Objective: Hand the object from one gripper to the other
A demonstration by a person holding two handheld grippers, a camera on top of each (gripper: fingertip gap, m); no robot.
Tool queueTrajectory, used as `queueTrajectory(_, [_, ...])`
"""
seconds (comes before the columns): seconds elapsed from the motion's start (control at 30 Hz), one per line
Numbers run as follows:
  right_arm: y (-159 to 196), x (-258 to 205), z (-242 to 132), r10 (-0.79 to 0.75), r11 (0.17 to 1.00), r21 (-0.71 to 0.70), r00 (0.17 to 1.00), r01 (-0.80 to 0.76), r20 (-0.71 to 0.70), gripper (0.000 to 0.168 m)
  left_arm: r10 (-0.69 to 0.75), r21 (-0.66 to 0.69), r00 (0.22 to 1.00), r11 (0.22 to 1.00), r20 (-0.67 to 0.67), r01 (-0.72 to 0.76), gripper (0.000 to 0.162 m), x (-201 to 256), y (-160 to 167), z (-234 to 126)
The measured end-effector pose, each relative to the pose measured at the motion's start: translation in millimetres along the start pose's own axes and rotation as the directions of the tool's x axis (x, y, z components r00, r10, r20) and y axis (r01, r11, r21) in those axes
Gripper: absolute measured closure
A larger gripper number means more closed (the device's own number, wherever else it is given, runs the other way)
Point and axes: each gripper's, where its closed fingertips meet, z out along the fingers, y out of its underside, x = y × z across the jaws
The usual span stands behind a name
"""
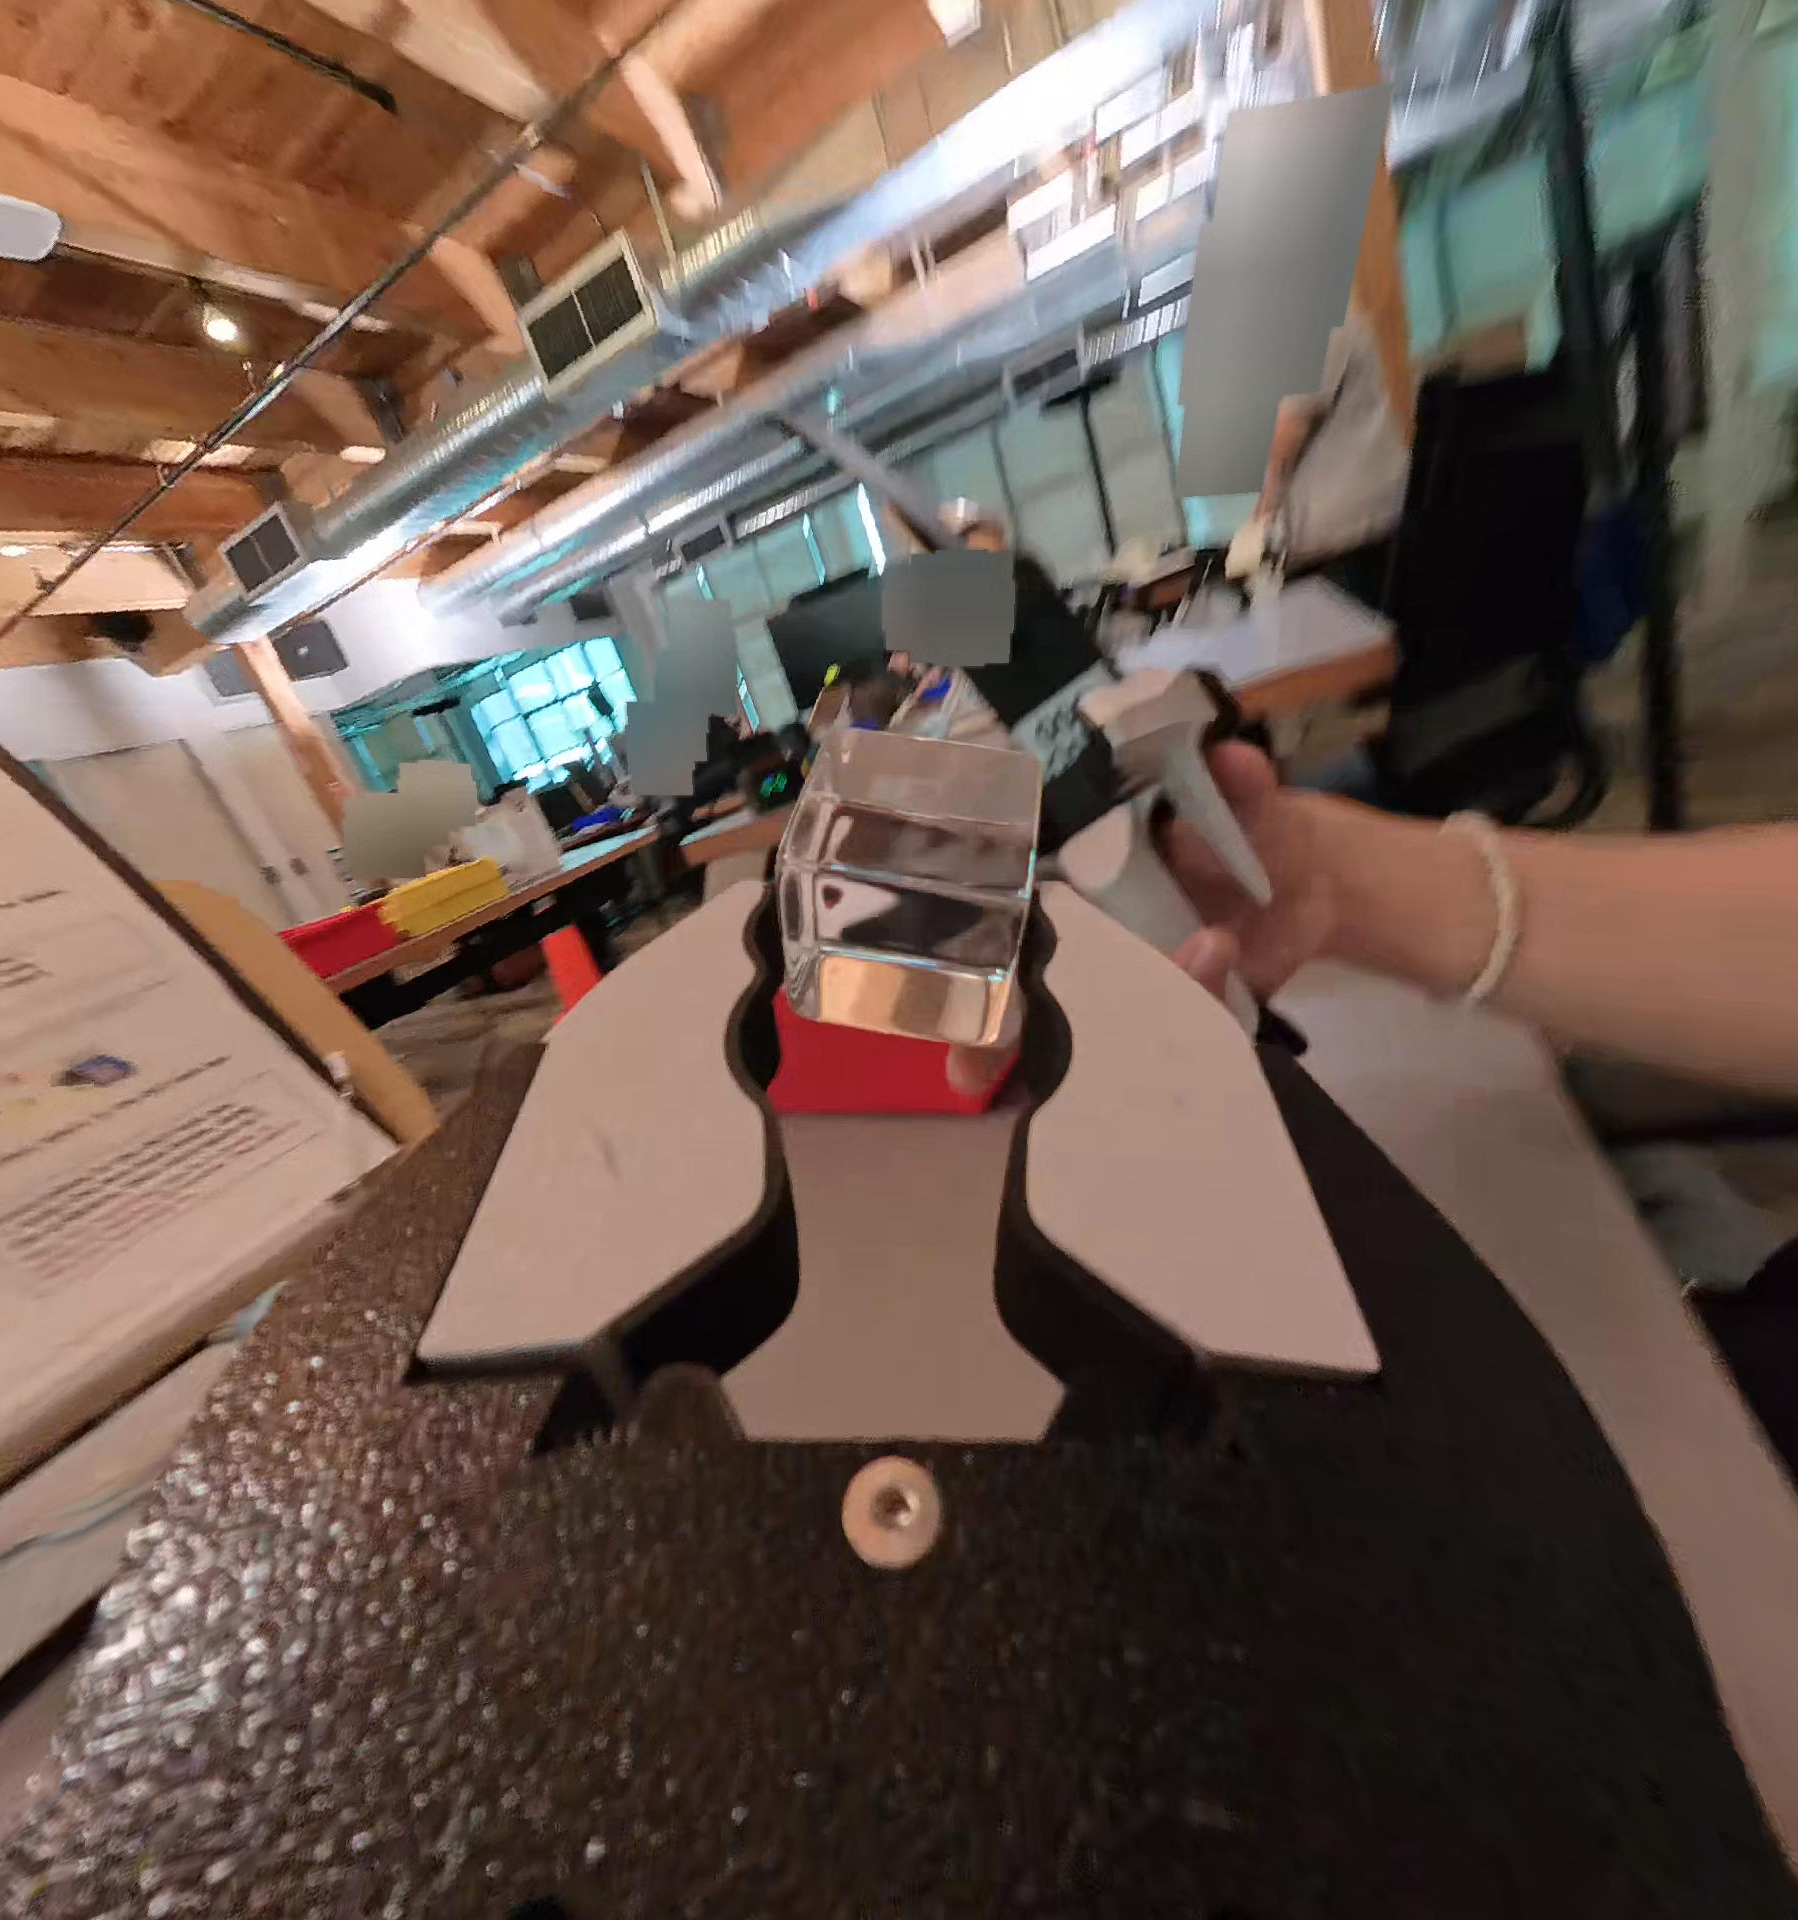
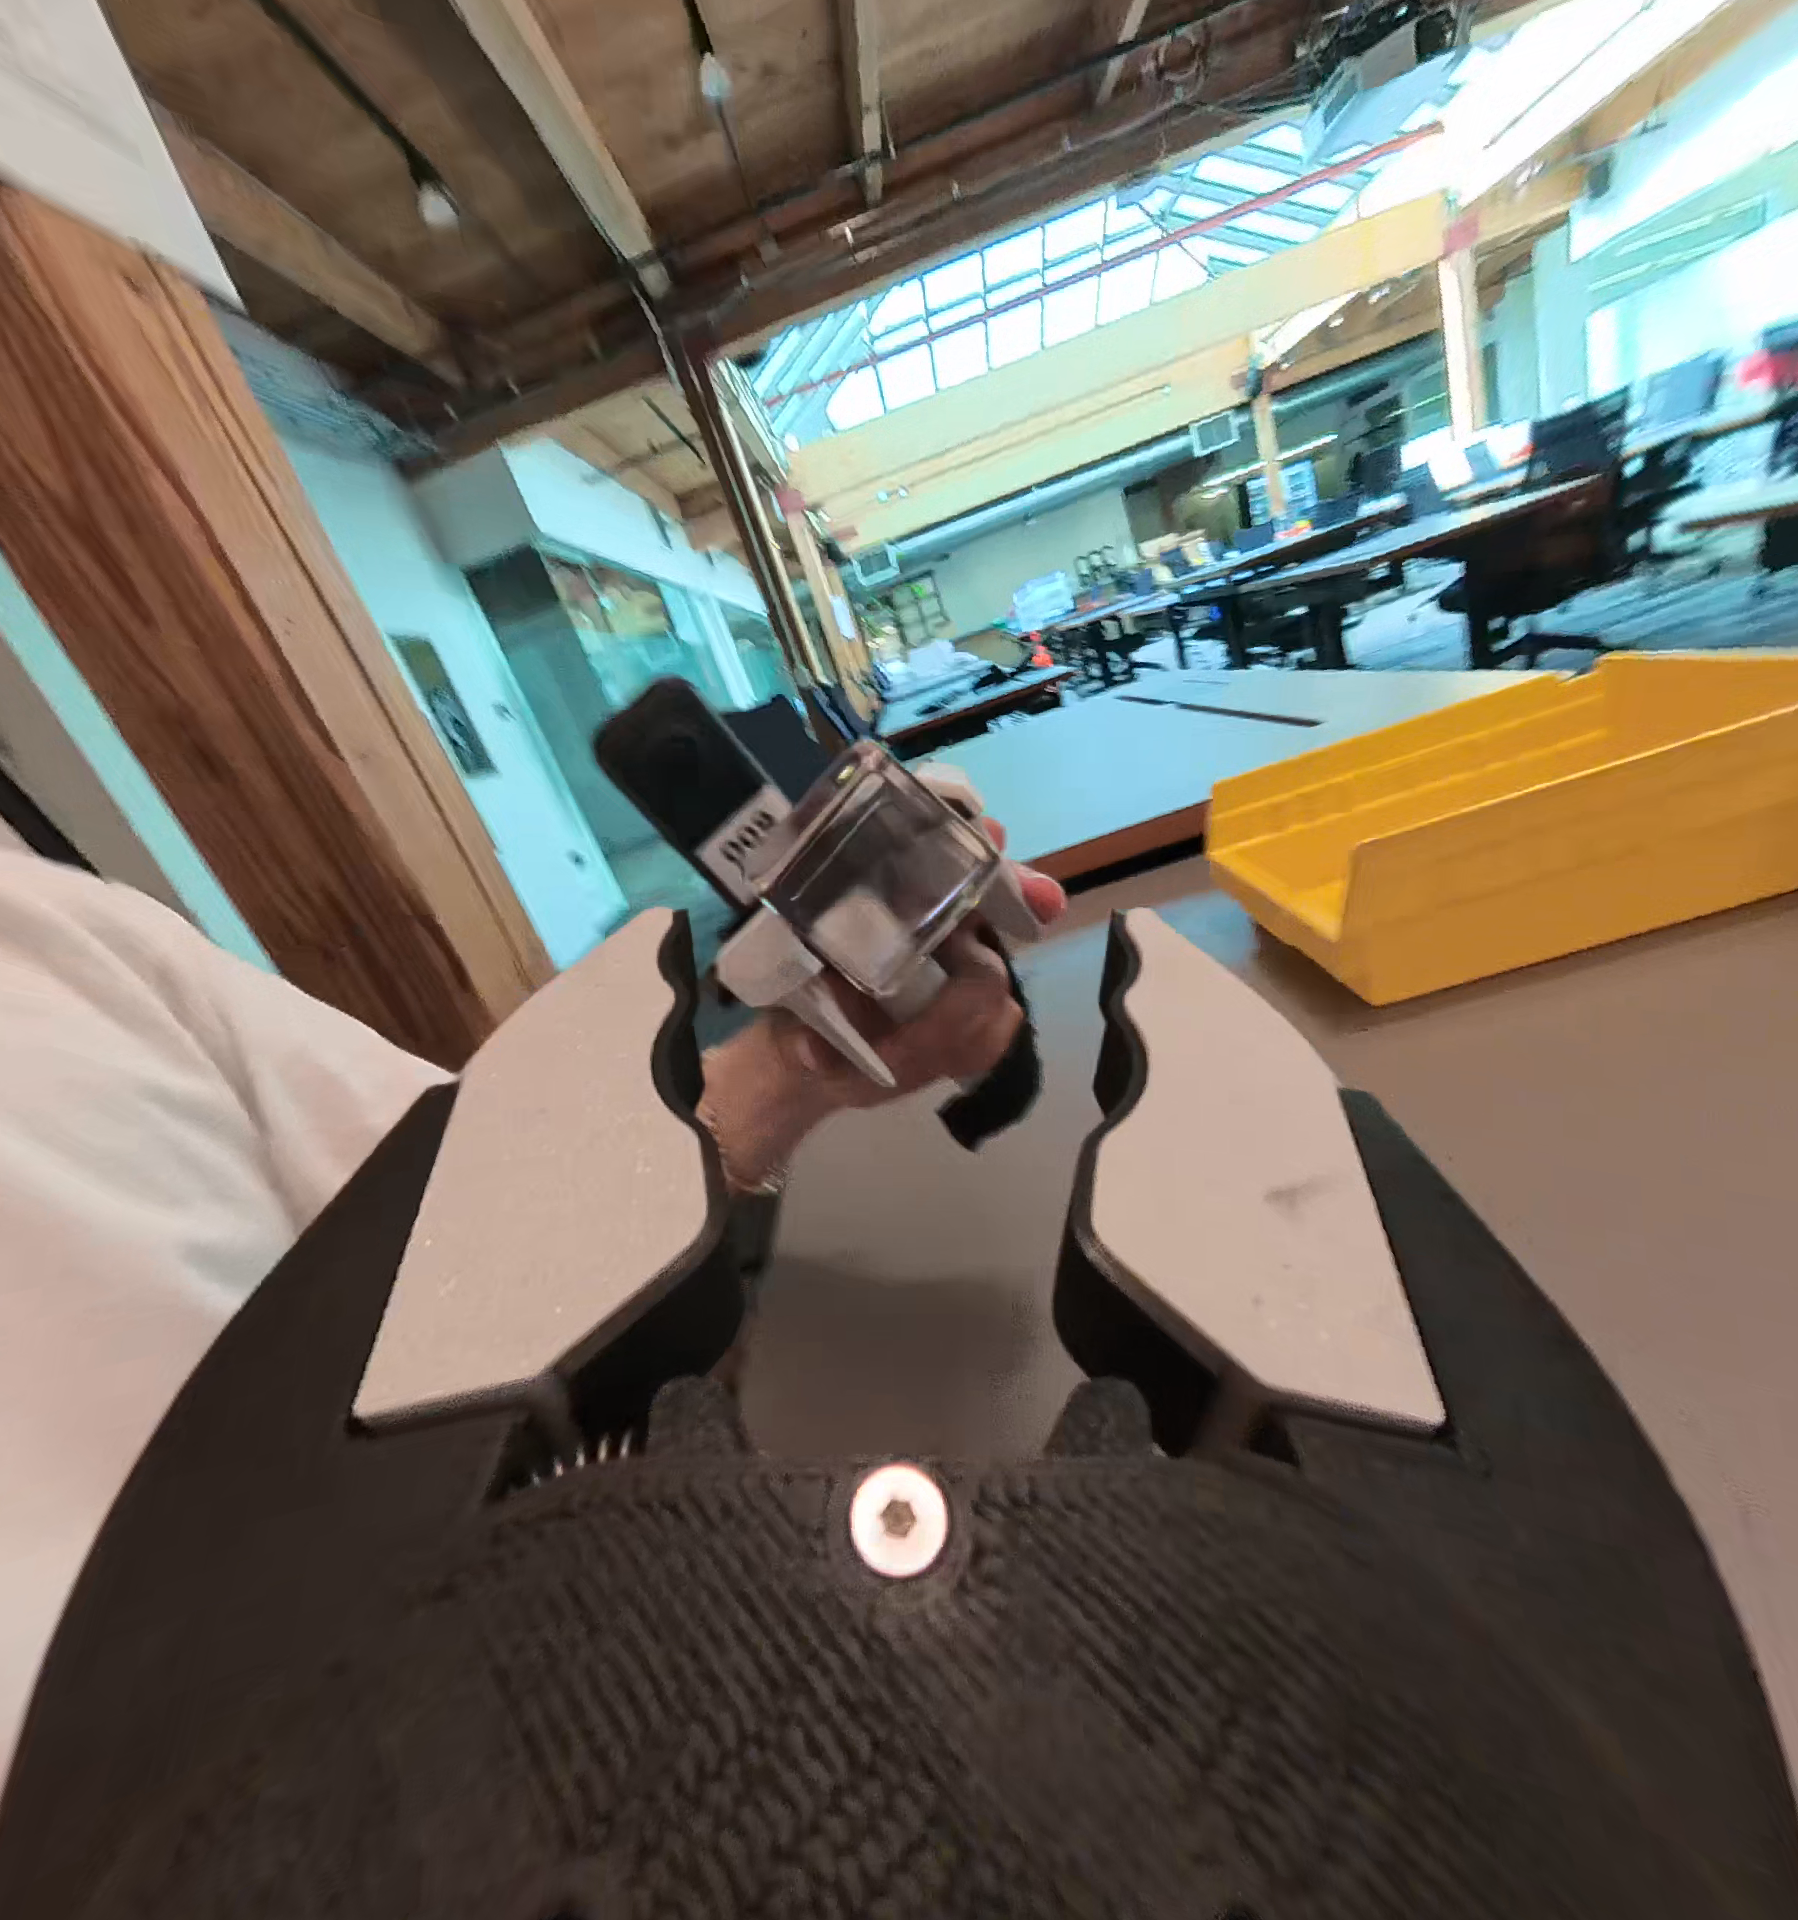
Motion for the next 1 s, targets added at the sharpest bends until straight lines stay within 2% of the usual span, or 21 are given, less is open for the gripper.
queueTrajectory(0.07, [-7.0, -4.4, 1.7, 0.179, 0.981, 0.058, 0.980, -0.185, 0.092, 0.094, -0.104, 0.115, 0.994, 0.987, -0.039, 0.108, 0.119, 0.8, -11.7, -2.3])
queueTrajectory(0.13, [-12.2, -10.1, 4.4, 0.359, 0.917, 0.092, 0.905, -0.387, 0.229, 0.101, -0.135, 0.222, 0.986, 0.963, -0.097, 0.154, 0.119, 7.2, -22.5, -4.9])
queueTrajectory(0.2, [-7.0, -14.9, 10.5, 0.470, 0.859, 0.052, 0.824, -0.510, 0.318, 0.108, -0.142, 0.280, 0.980, 0.943, -0.138, 0.177, 0.119, 13.6, -27.8, -6.1])
queueTrajectory(0.27, [4.3, -20.6, 19.1, 0.510, 0.840, -0.003, 0.787, -0.543, 0.347, 0.107, -0.121, 0.284, 0.982, 0.946, -0.147, 0.159, 0.119, 17.9, -25.8, -4.5])
queueTrajectory(0.4, [2.6, -36.3, 27.0, 0.541, 0.804, -0.024, 0.715, -0.593, 0.443, 0.110, -0.102, 0.299, 0.980, 0.942, -0.168, 0.149, 0.119, 24.0, -24.7, -3.3])
queueTrajectory(0.47, [4.5, -33.5, 29.2, 0.532, 0.810, -0.004, 0.734, -0.586, 0.422, 0.120, -0.100, 0.302, 0.981, 0.942, -0.168, 0.148, 0.119, 24.6, -23.3, -2.6])
queueTrajectory(0.6, [4.9, -22.6, 28.4, 0.525, 0.816, 0.026, 0.758, -0.578, 0.388, 0.121, -0.096, 0.231, 0.987, 0.965, -0.127, 0.124, 0.119, 18.9, -11.7, 0.0])
queueTrajectory(0.67, [3.6, -10.4, 26.2, 0.455, 0.864, 0.077, 0.836, -0.498, 0.307, 0.121, -0.098, 0.141, 0.993, 0.984, -0.066, 0.107, 0.119, 9.8, -0.2, 1.3])
queueTrajectory(0.73, [10.5, 5.2, 23.9, 0.339, 0.935, 0.060, 0.931, -0.350, 0.136, 0.122, -0.103, 0.083, 0.994, 0.991, -0.026, 0.105, 0.109, 3.5, 4.5, 1.4])
queueTrajectory(0.83, [11.6, 25.8, 15.3, 0.091, 0.996, 0.012, 0.990, -0.091, -0.107, 0.123, -0.200, -0.030, 0.980, 0.979, -0.010, 0.200, 0.100, -0.6, 9.8, 4.6])
queueTrajectory(0.93, [-0.9, 26.9, 9.0, -0.143, 0.989, -0.001, 0.969, 0.145, -0.200, 0.124, -0.453, -0.100, 0.891, 0.888, -0.035, 0.448, 0.085, 1.5, 11.2, 10.3])
queueTrajectory(1.0, [-3.6, 21.4, 7.7, -0.275, 0.961, -0.026, 0.939, 0.276, -0.205, 0.124, -0.636, -0.080, 0.770, 0.771, -0.048, 0.632, 0.091, -2.0, 8.7, 11.4])
